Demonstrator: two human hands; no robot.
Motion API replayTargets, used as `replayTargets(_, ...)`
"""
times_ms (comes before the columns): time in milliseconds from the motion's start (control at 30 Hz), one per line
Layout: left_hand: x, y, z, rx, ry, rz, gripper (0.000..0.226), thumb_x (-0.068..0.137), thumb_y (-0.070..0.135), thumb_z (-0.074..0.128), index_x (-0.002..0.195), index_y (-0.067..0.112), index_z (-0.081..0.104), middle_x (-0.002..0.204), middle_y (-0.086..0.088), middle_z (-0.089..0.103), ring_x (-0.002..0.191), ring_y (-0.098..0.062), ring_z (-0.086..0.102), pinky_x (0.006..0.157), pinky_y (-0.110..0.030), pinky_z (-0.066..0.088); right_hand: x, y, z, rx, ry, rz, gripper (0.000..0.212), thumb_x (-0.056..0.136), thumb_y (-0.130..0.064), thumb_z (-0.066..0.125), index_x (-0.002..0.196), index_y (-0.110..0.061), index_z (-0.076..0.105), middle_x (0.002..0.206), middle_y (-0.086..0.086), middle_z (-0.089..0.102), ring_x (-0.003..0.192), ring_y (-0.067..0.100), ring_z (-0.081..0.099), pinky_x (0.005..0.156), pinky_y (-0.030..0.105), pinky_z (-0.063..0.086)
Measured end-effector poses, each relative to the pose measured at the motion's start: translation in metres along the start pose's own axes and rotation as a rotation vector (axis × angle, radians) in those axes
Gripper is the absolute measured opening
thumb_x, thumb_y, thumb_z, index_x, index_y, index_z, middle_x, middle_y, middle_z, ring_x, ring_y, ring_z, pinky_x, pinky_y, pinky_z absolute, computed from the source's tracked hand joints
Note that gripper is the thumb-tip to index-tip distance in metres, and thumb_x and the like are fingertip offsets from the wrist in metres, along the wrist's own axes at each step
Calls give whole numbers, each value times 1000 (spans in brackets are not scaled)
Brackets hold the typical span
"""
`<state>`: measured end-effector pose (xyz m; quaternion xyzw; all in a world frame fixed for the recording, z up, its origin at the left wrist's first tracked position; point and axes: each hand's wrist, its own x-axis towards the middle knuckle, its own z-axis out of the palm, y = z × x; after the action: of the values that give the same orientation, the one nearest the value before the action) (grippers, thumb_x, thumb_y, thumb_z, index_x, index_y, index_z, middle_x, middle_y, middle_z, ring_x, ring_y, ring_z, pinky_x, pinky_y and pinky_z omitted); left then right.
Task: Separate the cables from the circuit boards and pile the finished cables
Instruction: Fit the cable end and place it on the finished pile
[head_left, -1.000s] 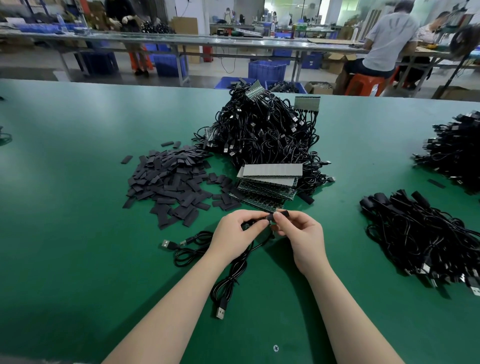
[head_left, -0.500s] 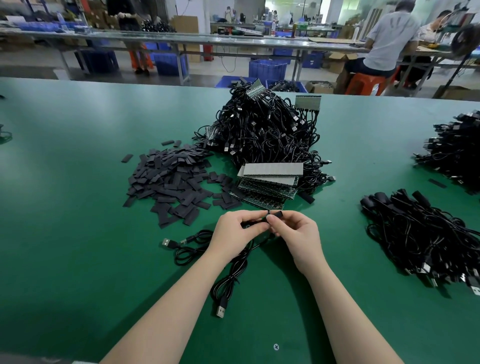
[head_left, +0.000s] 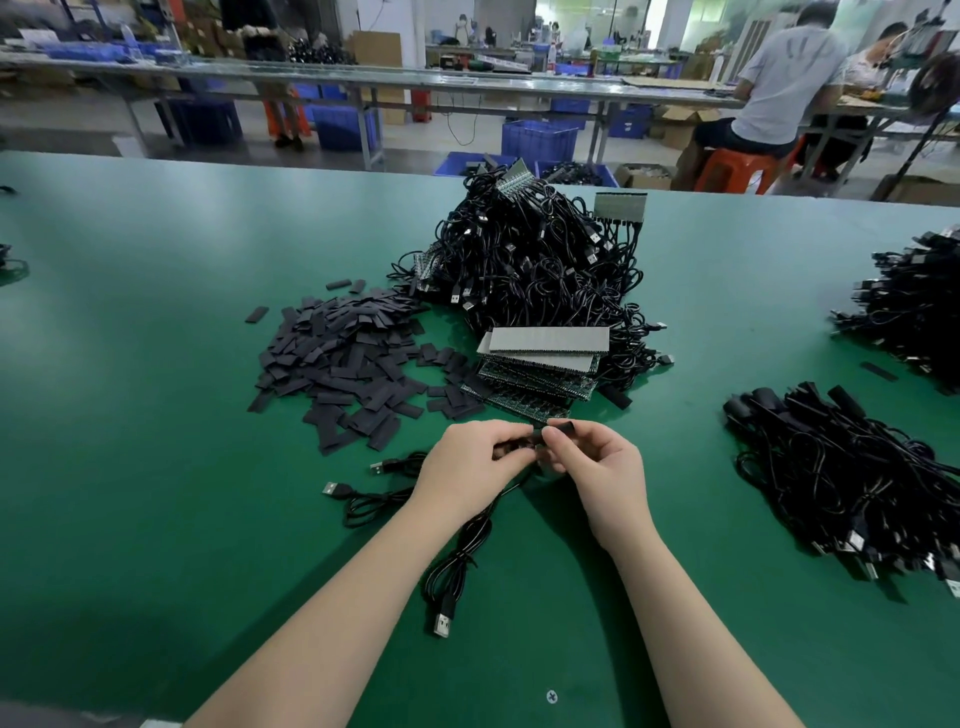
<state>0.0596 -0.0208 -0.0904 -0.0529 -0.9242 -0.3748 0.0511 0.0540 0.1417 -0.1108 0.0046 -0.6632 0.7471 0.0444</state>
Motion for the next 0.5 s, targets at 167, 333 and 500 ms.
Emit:
replayTargets(167, -9, -5, 2, 24, 151, 10, 26, 87, 51, 63, 109, 40, 71, 101, 21, 71, 92, 2, 62, 72, -13, 44, 0, 0, 0, 31, -25, 12, 10, 86, -10, 77, 84, -21, 78, 75, 2, 75, 66, 12, 67, 62, 19, 53)
replayTargets(333, -10, -1, 6, 29, 177, 119, 22, 90, 41, 64, 109, 34, 73, 99, 7, 74, 89, -12, 65, 80, -31, 49, 0, 0, -1, -5, -36, 2, 8, 85, -9, 77, 88, -16, 76, 74, 2, 75, 66, 9, 66, 62, 18, 52)
replayTargets(500, -12, -7, 10, -54, 153, 82, 25, 89, 36, 67, 113, 30, 72, 105, 5, 73, 95, -8, 64, 83, -22, 47, 0, -1, 0, -34, -67, 1, 7, 84, -9, 78, 88, -14, 76, 70, -2, 74, 60, 5, 65, 61, 16, 51)
